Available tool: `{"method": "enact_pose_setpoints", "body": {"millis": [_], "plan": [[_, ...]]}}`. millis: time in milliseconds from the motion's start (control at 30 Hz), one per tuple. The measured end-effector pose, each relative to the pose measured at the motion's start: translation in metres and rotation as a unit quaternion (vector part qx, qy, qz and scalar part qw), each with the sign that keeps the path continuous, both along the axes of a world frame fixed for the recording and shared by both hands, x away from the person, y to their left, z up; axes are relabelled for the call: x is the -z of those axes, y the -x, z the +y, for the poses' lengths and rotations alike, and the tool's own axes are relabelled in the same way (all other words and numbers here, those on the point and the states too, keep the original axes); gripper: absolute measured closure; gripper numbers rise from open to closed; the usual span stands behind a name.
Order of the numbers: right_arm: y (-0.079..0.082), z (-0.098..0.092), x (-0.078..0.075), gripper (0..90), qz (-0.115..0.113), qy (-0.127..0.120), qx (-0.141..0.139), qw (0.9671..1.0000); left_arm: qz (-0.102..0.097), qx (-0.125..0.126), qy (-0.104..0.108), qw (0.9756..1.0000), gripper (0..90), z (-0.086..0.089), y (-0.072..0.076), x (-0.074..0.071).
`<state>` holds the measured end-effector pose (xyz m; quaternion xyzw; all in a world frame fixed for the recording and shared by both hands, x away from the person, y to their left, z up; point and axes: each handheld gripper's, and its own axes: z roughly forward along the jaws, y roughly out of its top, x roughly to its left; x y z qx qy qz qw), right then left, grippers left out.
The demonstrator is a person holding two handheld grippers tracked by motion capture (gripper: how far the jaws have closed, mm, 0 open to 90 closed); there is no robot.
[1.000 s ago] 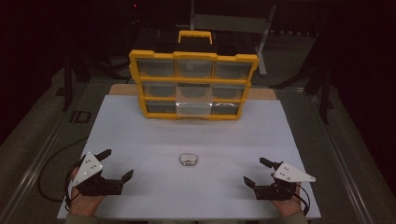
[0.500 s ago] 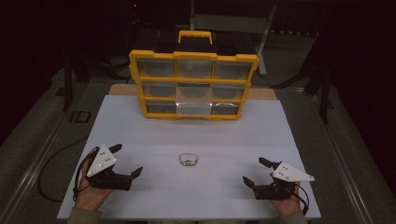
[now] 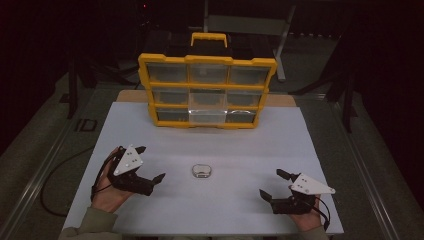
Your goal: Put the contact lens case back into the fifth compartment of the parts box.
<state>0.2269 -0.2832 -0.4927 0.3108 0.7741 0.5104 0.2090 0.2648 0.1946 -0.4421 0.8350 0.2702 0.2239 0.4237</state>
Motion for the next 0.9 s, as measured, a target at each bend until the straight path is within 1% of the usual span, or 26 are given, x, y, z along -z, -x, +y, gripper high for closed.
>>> {"method": "enact_pose_setpoints", "body": {"millis": [167, 233, 267, 433, 467, 633, 833, 900], "plan": [[0.0, 0.0, 0.001, 8.8, 0.002, 0.0, 0.0, 1.0, 0.006, 0.011, -0.01, 0.9999, 0.0, -0.006, -0.007, 0.001], [0.0, 0.0, 0.001, 8.8, 0.003, -0.001, 0.0, 1.0, 0.008, 0.013, -0.007, 0.9999, 0.0, -0.008, -0.008, 0.001], [0.0, 0.0, 0.001, 8.8, 0.004, -0.001, 0.0, 1.0, 0.012, 0.019, -0.011, 0.9997, 0.0, -0.011, -0.012, 0.002], [0.0, 0.001, 0.001, 8.8, 0.003, 0.001, -0.002, 1.0, 0.021, 0.027, -0.018, 0.9992, 0.0, -0.016, -0.019, 0.003], [0.0, 0.001, 0.001, 8.8, 0.003, 0.001, -0.002, 1.0, 0.025, 0.033, -0.024, 0.9989, 0.0, -0.019, -0.022, 0.003], [0.0, 0.002, 0.001, 8.8, 0.005, 0.002, -0.003, 1.0, 0.033, 0.042, -0.031, 0.9981, 0.0, -0.025, -0.028, 0.004], [0.0, 0.002, 0.002, 8.8, 0.005, 0.003, -0.003, 1.0, 0.042, 0.05, -0.037, 0.9972, 0.0, -0.03, -0.035, 0.006], [0.0, 0.002, 0.002, 8.8, 0.006, 0.003, -0.004, 1.0, 0.049, 0.056, -0.043, 0.9963, 0.0, -0.033, -0.039, 0.008]]}}
